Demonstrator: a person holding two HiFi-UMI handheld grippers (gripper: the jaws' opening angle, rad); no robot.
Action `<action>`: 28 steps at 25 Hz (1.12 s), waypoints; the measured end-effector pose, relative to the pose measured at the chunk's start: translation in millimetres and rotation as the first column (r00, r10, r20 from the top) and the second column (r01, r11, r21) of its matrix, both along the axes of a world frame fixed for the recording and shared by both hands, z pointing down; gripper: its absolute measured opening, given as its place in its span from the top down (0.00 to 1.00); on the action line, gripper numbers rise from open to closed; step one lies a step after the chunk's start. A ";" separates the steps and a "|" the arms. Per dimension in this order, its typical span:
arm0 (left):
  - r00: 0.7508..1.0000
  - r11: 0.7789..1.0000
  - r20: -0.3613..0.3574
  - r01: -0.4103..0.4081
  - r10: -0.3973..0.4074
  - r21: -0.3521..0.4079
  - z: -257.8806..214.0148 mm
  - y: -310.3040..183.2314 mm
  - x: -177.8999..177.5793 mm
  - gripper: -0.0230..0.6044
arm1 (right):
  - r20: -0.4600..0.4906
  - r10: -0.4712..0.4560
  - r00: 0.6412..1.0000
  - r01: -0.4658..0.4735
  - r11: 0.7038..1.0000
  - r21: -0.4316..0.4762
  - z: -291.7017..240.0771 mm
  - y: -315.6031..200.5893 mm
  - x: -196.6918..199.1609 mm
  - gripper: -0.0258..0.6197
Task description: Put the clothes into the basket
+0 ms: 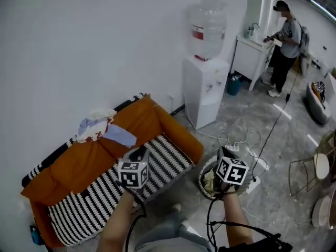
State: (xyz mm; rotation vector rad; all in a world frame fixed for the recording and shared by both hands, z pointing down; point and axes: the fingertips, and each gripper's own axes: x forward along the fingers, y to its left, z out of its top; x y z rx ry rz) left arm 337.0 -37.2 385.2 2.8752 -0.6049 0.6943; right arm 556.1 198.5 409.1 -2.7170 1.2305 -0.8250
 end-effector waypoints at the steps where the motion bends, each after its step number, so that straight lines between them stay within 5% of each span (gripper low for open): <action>1: 0.999 0.999 -0.003 0.034 -0.034 0.002 -2.3 -9.2 -15.3 0.81 | -0.004 -0.029 1.000 0.029 1.000 0.005 -1.8 -14.6 -5.4 0.96; 12: 0.944 0.946 -0.069 0.324 -0.323 0.004 -17.1 -113.1 -137.5 0.81 | -0.015 -0.246 0.969 0.246 0.969 0.006 -10.4 -156.3 -62.2 0.96; 28: 0.884 0.885 -0.052 0.460 -0.464 -0.070 16.0 -298.7 -199.7 0.81 | -0.028 -0.401 0.916 0.398 0.914 -0.085 -8.5 -370.6 -100.1 0.96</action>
